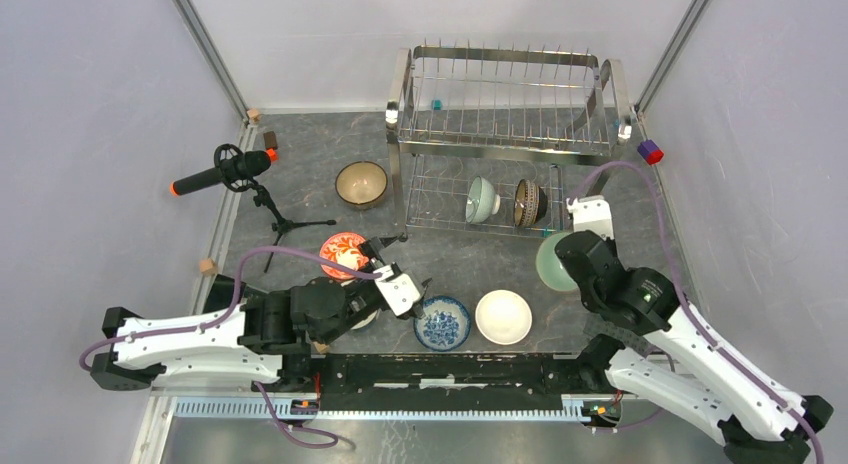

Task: Unload the bowls from the dish rack
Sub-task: Place the bowl at the center of the board.

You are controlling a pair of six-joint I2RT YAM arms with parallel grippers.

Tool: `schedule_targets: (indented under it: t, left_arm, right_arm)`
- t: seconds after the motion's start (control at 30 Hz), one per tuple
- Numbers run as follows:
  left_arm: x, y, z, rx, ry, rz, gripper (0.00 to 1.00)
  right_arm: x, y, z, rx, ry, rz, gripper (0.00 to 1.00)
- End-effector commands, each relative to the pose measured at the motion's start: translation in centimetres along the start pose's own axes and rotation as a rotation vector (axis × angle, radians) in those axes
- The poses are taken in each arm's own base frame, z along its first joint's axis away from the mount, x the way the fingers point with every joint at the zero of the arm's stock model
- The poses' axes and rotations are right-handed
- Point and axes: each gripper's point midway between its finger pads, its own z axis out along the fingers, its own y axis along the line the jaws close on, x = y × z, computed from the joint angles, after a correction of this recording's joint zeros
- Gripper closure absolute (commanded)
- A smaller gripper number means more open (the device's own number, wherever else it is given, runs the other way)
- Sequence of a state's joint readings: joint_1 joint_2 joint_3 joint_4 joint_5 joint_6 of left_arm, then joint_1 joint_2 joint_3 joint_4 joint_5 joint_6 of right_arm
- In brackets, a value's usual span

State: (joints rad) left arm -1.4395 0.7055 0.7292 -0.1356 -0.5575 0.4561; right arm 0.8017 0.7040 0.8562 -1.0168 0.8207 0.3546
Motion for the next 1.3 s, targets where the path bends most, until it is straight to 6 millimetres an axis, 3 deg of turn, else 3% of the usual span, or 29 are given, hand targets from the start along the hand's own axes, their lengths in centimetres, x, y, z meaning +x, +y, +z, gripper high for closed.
schedule_targets:
  t: [0.0, 0.17, 0.43, 0.63, 0.8, 0.93, 1.1, 1.27]
  left_arm:
    - [-1.1, 1.0, 0.1, -0.058, -0.037, -0.072, 0.0]
    - [-0.9, 1.2, 0.2, -0.075, -0.014, -0.07, 0.0]
    - [-0.6, 1.7, -0.1, -0.099, -0.001, -0.076, 0.0]
    - [-0.4, 1.3, 0.2, -0.09, 0.016, -0.072, 0.0]
    - [0.0, 1.2, 0.3, -0.089, 0.037, -0.056, 0.0]
    - [0.4, 1.2, 0.3, -0.095, 0.052, -0.052, 0.0]
    - [1.0, 1.6, 0.1, -0.12, 0.071, -0.037, 0.0]
    - [1.8, 1.5, 0.4, -0.13, 0.094, -0.003, 0.0]
  right_arm:
    - [-1.8, -1.7, 1.5, 0.111, -0.077, 0.17, 1.0]
    - [-0.5, -3.3, 3.6, 0.191, -0.054, 0.27, 1.0]
    - [1.6, -7.9, 6.1, 0.39, -0.038, 0.41, 1.0]
    - [3.1, -9.1, 8.6, 0.475, -0.003, 0.575, 1.0]
    - [0.6, -10.4, 9.6, 0.521, -0.193, 0.897, 1.0]
    - [-0.9, -12.7, 10.9, 0.655, -0.17, 0.919, 1.0]
    - [-0.9, -15.4, 14.9, 0.694, -0.1, 0.916, 1.0]
    - [1.6, -14.5, 20.1, 0.502, -0.054, 1.088, 1.0]
